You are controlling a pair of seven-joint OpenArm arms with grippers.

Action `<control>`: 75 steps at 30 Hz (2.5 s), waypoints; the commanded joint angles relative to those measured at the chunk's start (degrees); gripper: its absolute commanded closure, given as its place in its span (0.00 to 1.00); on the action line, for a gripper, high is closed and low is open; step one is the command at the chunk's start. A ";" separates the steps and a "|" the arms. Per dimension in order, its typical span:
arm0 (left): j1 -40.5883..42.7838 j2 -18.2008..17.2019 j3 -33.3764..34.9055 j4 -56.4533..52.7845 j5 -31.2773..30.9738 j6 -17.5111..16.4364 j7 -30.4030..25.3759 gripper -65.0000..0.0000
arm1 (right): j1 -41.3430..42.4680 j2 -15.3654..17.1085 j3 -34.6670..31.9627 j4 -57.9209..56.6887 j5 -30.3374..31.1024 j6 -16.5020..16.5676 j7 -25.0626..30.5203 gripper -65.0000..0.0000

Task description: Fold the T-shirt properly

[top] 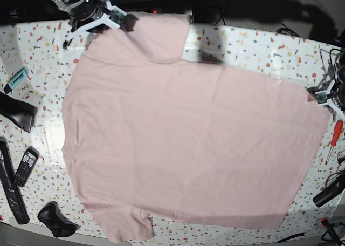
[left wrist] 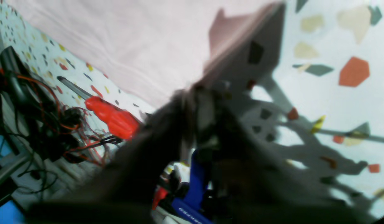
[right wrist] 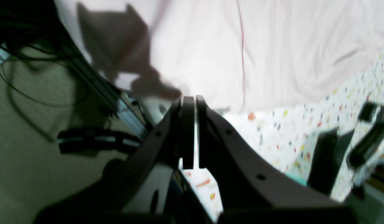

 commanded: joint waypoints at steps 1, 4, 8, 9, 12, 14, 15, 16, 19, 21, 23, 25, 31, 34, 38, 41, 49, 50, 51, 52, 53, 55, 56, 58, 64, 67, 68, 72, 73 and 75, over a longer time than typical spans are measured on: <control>-0.72 -1.73 -0.70 0.37 0.13 -0.35 -0.02 1.00 | -0.33 0.52 0.35 0.90 -0.57 -0.35 0.61 1.00; 0.96 -1.77 -0.70 0.39 0.17 -0.70 1.07 1.00 | -0.33 0.55 0.35 0.90 -0.59 -0.35 0.61 1.00; 4.96 -1.79 -0.70 0.44 0.17 -0.68 5.64 1.00 | -0.33 1.60 0.37 0.90 -0.57 -0.31 0.61 1.00; 6.05 -1.81 -0.70 0.44 0.17 -0.68 6.93 1.00 | -0.33 2.03 0.37 0.92 -0.59 -0.31 0.61 1.00; 8.96 -2.08 -0.70 0.44 0.20 -0.68 10.36 1.00 | -0.33 3.28 0.37 0.92 -0.57 -0.28 0.61 1.00; 10.49 -2.60 -0.70 0.46 0.17 -0.68 12.09 1.00 | -0.37 3.67 0.35 0.92 -0.55 0.11 0.61 1.00; 11.13 -2.95 -0.70 0.57 0.15 -0.68 12.76 1.00 | -0.37 3.67 0.35 0.90 -0.52 0.66 0.59 1.00; 11.76 -3.41 -0.70 0.83 0.15 -0.66 13.62 1.00 | -0.46 3.65 0.35 0.90 -0.52 1.18 0.59 1.00; 14.25 -5.55 -0.70 2.34 0.15 -0.66 15.41 1.00 | -1.01 3.67 0.35 0.92 -0.57 1.46 0.59 1.00; 15.96 -7.06 -0.72 3.93 0.13 -0.66 16.15 1.00 | -1.70 3.65 0.35 0.92 -0.57 1.46 0.57 1.00; 17.38 -8.20 -0.72 5.84 0.13 -0.63 16.70 1.00 | -2.80 3.65 0.37 0.92 -0.68 1.46 0.50 1.00; 18.25 -8.66 -0.72 7.61 0.13 -0.63 16.72 1.00 | -4.02 3.67 0.37 0.94 -1.01 1.44 0.20 1.00; 18.43 -8.41 -0.72 12.33 -1.11 1.22 16.72 1.00 | -5.22 3.61 1.86 0.96 -2.03 -0.66 0.37 1.00; 18.10 -8.39 -0.72 13.77 -1.14 2.21 16.63 1.00 | -5.18 3.15 1.84 0.96 -2.03 -2.25 1.75 1.00; 17.62 -8.44 -0.72 13.99 -1.07 2.21 16.26 1.00 | -4.72 1.99 1.84 0.94 0.04 -2.21 2.49 0.92; 17.64 -8.39 -0.72 13.99 -1.09 2.19 16.02 1.00 | -4.07 0.90 1.84 0.85 3.10 -2.08 4.55 0.72; 17.64 -8.41 -0.72 13.99 -0.92 2.21 16.04 1.00 | 2.75 -2.64 1.77 -2.12 9.97 -0.52 4.74 0.71; 17.64 -8.41 -0.72 13.99 -0.92 2.21 16.04 1.00 | 3.65 -3.06 1.77 -3.21 10.73 0.04 4.79 0.71; 17.64 -8.39 -0.72 13.99 -0.92 2.19 16.04 1.00 | 4.50 -3.50 1.77 -4.42 11.34 0.26 4.81 0.71; 17.62 -8.41 -0.72 13.99 -0.92 2.21 16.04 1.00 | 5.40 -3.82 1.75 -5.70 12.02 0.44 4.81 0.71; 17.64 -8.41 -0.72 13.99 -0.92 2.21 16.04 1.00 | 6.34 -4.15 1.62 -6.91 12.50 0.66 4.81 0.71; 17.62 -8.41 -0.72 13.99 -0.92 2.23 16.04 1.00 | 7.93 -4.46 1.01 -8.92 13.70 1.16 4.81 0.71; 17.64 -8.41 -0.72 13.99 -0.94 2.23 16.04 1.00 | 8.68 -4.44 0.44 -9.79 14.21 1.46 4.74 0.71; 17.64 -8.41 -0.72 13.99 -0.92 2.23 16.06 1.00 | 10.08 -4.44 -0.81 -11.63 14.53 1.51 4.68 0.71; 17.64 -8.39 -0.72 13.99 -0.94 2.23 16.06 1.00 | 14.03 -4.46 -4.70 -16.76 14.51 1.49 2.29 0.73; 17.64 -8.41 -0.72 13.99 -0.92 2.29 16.09 1.00 | 15.13 -4.46 -5.38 -17.22 14.51 1.49 1.81 0.84; 17.64 -8.41 -0.72 13.99 -0.92 2.38 16.09 1.00 | 15.26 -4.46 -5.38 -17.22 14.51 1.49 1.90 0.89; 17.64 -8.41 -0.72 13.99 -0.92 2.36 16.11 1.00 | 15.23 -4.44 -5.35 -17.22 12.41 1.44 2.19 1.00; 17.62 -8.41 -0.72 13.99 -0.92 2.36 16.11 1.00 | 15.21 -4.44 -5.35 -17.16 11.26 1.42 2.67 1.00; 17.64 -8.41 -0.72 13.99 -0.94 2.38 16.31 1.00 | 15.08 -4.42 -5.35 -16.55 8.92 1.42 2.78 1.00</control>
